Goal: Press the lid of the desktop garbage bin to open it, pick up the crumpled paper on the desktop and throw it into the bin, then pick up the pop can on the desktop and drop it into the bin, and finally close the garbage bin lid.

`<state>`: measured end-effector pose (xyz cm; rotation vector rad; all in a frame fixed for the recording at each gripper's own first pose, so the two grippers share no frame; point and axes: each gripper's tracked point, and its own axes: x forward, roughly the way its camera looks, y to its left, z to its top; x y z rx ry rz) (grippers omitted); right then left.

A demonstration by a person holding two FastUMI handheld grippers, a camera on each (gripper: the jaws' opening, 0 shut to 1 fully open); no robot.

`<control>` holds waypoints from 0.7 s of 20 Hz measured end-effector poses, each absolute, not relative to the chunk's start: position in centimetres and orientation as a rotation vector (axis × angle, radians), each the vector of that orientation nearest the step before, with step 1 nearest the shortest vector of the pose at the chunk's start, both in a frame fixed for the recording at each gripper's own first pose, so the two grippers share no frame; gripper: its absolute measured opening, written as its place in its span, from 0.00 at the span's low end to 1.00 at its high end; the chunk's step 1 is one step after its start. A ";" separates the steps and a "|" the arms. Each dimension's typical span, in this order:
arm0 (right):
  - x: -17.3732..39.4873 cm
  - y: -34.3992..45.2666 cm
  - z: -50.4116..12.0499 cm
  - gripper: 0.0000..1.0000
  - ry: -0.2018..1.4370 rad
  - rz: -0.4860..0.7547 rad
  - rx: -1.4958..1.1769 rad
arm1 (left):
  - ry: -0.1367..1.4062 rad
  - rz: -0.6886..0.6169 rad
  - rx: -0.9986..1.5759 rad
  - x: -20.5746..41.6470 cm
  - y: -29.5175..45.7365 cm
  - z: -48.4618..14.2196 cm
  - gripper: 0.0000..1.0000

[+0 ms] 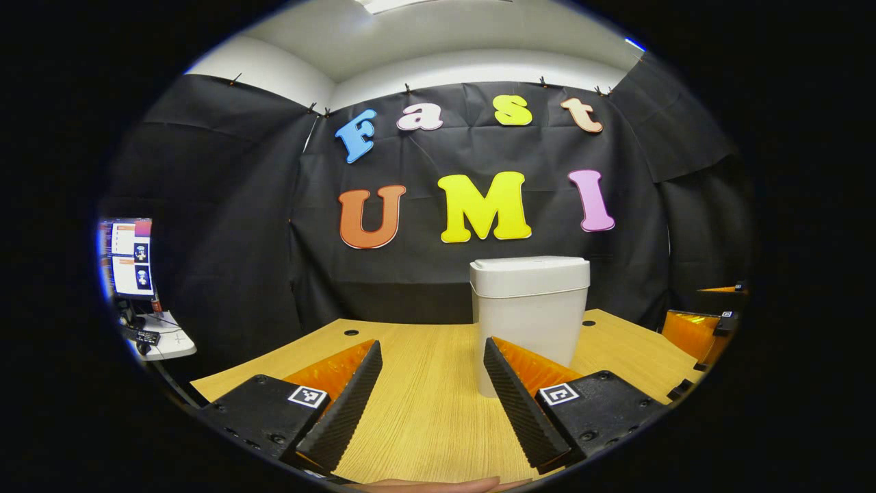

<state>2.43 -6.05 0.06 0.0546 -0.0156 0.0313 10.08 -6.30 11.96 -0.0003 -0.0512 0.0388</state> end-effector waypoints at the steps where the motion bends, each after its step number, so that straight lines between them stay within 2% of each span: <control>1: 2.4 -6.0 0.0 0.97 -0.015 0.031 0.056 | -0.053 0.039 0.004 10.1 -6.3 12.0 0.96; 7: 2.8 -4.5 -1.8 0.95 0.040 0.067 0.037 | -0.027 0.028 0.020 10.4 -7.2 11.1 0.96; 8: 2.8 -4.4 -1.8 0.98 0.041 0.069 0.034 | -0.024 0.030 0.025 10.4 -7.2 11.0 0.96; 14: 2.4 -4.3 -1.0 0.95 0.011 0.071 0.032 | -0.029 0.030 0.027 10.3 -7.3 11.0 0.96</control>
